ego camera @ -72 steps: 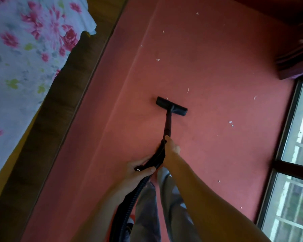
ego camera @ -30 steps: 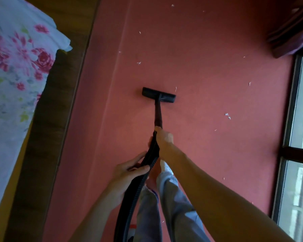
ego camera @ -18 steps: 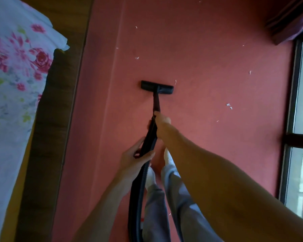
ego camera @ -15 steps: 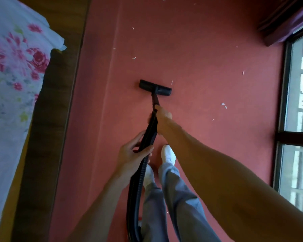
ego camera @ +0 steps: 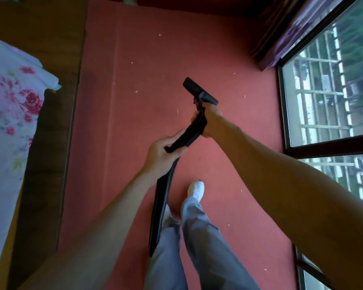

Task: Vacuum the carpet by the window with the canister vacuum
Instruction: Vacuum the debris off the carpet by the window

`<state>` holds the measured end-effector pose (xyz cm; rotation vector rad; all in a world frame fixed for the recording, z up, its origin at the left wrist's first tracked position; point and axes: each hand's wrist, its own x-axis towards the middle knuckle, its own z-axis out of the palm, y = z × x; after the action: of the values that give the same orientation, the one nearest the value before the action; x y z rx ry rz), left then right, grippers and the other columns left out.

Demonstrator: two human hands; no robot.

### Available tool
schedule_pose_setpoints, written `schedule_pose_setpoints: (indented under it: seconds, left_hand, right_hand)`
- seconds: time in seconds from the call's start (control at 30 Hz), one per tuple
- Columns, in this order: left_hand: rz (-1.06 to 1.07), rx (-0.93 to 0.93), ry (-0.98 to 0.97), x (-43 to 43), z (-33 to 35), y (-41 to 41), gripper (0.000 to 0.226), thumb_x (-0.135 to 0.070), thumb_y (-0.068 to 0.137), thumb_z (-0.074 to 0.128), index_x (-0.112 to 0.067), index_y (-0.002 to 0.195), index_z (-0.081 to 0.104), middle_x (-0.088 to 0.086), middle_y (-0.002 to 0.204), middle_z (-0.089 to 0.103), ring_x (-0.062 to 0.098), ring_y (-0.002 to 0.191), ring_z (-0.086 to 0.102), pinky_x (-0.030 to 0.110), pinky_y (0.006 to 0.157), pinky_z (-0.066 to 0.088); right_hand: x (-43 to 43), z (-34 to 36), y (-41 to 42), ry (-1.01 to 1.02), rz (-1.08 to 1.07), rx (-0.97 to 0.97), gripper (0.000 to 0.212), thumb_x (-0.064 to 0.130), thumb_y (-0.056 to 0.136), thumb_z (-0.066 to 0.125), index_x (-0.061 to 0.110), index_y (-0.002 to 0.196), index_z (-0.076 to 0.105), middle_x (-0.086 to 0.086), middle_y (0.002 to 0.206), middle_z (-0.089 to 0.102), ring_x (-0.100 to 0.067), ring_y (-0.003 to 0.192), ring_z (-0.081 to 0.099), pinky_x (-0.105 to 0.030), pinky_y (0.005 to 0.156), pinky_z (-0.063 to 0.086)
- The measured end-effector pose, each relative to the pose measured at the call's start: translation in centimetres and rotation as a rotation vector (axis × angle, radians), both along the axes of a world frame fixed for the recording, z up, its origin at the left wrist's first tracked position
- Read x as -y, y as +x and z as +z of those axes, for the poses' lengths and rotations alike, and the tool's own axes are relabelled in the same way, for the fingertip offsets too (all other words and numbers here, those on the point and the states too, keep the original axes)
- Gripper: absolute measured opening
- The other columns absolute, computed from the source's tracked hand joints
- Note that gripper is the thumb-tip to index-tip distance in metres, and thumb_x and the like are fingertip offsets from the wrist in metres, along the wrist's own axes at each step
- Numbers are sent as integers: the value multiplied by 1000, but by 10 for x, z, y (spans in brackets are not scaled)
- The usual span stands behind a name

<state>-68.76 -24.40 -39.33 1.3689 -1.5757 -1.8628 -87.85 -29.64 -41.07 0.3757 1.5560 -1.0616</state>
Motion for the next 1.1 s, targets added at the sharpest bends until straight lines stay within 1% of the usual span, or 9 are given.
schedule_pose_setpoints:
  seconds: [0.1,0.2,0.3,0.37,0.5,0.7,0.83,0.93,1.1]
  left_hand:
    - [-39,-24,-56,14,23,-22,52,-13,88,72,-37,133,60,6,108,70,10,86,60,36,94,50]
    - [-61,-41,-66,20,38,-51,52,-15,89,72,-40,132,59,2,117,70,9,88,61,31,95,50]
    - [-70,-65,23,1,34,-76,52,-13,89,72,-35,134,59,-3,105,71,5,77,60,29,87,52]
    - [-60,-57,102,-21,27,-86,52,-11,89,72,-33,134,59,-1,90,70,8,69,59,26,74,52]
    - [-32,2,255,-63,14,-106,52,-8,88,72,-30,133,61,6,71,66,15,61,58,25,62,52]
    - [-87,141,305,-106,-7,-127,50,-11,88,69,-36,131,61,9,64,64,21,56,54,27,54,49]
    - [-134,202,315,-121,-28,-138,43,-19,87,73,-44,121,66,-2,58,66,16,52,57,30,56,53]
    - [-169,201,398,-128,-43,-145,36,-18,89,71,-50,107,68,9,61,63,23,55,55,28,49,50]
    - [-201,249,474,-124,-74,-153,33,-24,85,73,-53,101,70,12,64,65,26,57,58,31,51,51]
  right_hand:
    - [5,25,-23,-84,-54,-14,22,31,97,56,10,102,57,-2,54,50,-17,34,48,-21,39,45]
    - [9,44,-55,-124,-62,-18,20,27,98,52,8,102,56,-2,56,48,-16,35,46,-20,39,44]
    - [-4,37,-78,-84,-28,-86,20,25,97,54,6,102,57,-4,57,50,-17,35,47,-21,41,45]
    - [-23,18,-88,-31,-7,-112,20,24,95,58,5,102,57,-5,59,52,-17,36,48,-24,41,45]
    - [-73,-22,-101,64,-10,-120,17,21,92,60,5,90,54,-6,61,51,-19,43,49,-29,46,45]
    - [-141,-75,-110,249,-30,-27,15,21,95,55,8,87,50,-8,61,54,-21,44,53,-27,45,45]
    - [-174,-110,-110,344,-56,48,12,22,96,54,10,95,54,-8,61,57,-19,39,55,-20,41,45]
    - [-194,-137,-109,396,-41,67,14,20,94,51,11,103,55,-8,59,56,-18,33,55,-20,41,46]
    - [-203,-156,-113,413,-25,51,13,13,93,48,7,101,56,-8,62,55,-19,42,55,-20,39,45]
